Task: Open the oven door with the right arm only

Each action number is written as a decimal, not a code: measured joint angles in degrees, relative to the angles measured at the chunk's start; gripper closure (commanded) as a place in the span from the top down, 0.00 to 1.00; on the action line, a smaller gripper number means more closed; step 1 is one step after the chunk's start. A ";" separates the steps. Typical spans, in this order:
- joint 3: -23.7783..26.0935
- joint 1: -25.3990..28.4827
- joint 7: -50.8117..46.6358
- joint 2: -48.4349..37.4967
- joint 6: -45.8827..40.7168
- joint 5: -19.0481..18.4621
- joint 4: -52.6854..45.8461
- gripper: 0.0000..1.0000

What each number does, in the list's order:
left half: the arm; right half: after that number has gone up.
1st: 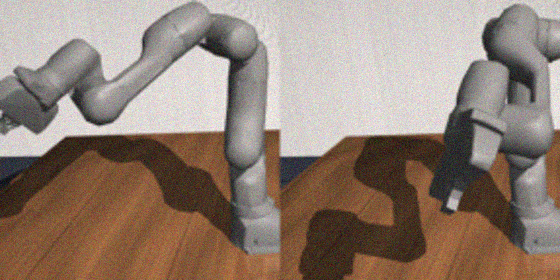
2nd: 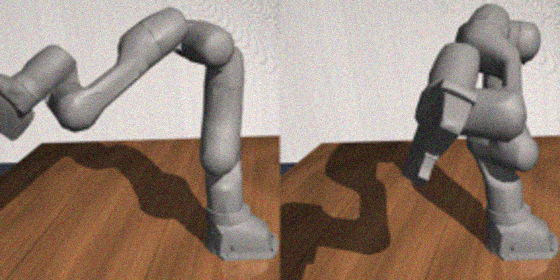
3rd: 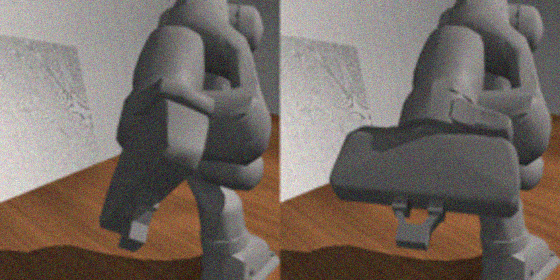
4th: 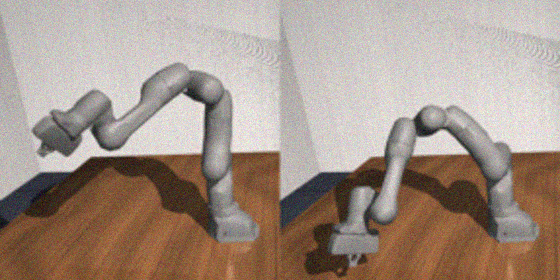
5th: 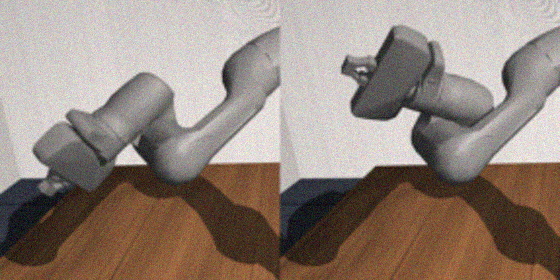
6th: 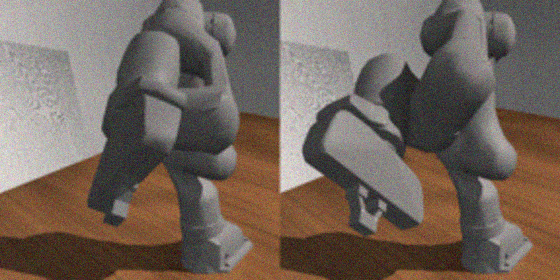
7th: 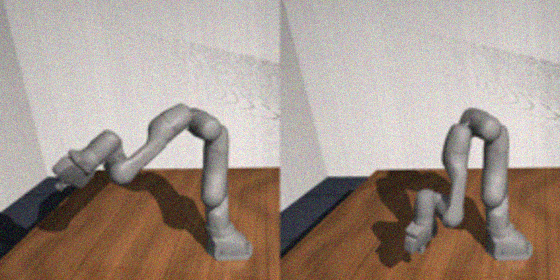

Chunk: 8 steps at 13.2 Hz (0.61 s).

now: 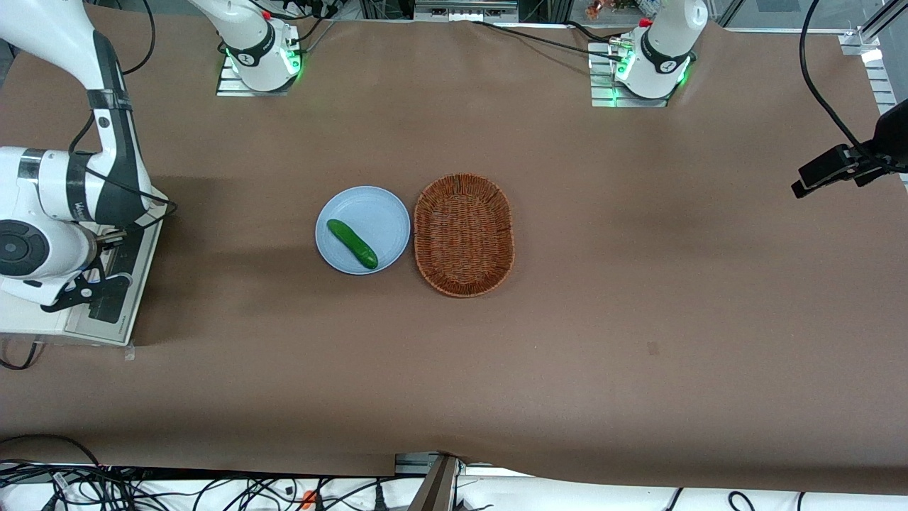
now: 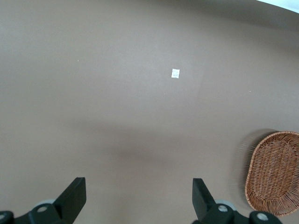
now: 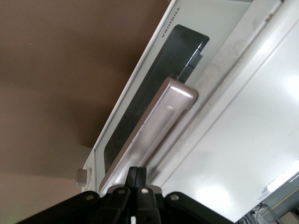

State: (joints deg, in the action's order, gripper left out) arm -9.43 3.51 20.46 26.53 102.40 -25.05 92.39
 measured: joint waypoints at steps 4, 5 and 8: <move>0.00 -0.04 0.72 0.18 0.01 -0.04 0.00 0.00; 0.00 -0.08 0.81 0.18 0.00 -0.04 0.00 0.00; 0.01 -0.20 1.11 0.18 0.02 -0.04 0.05 0.00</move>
State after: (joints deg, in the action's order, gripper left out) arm -9.42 3.32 21.57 26.71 102.42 -25.09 92.43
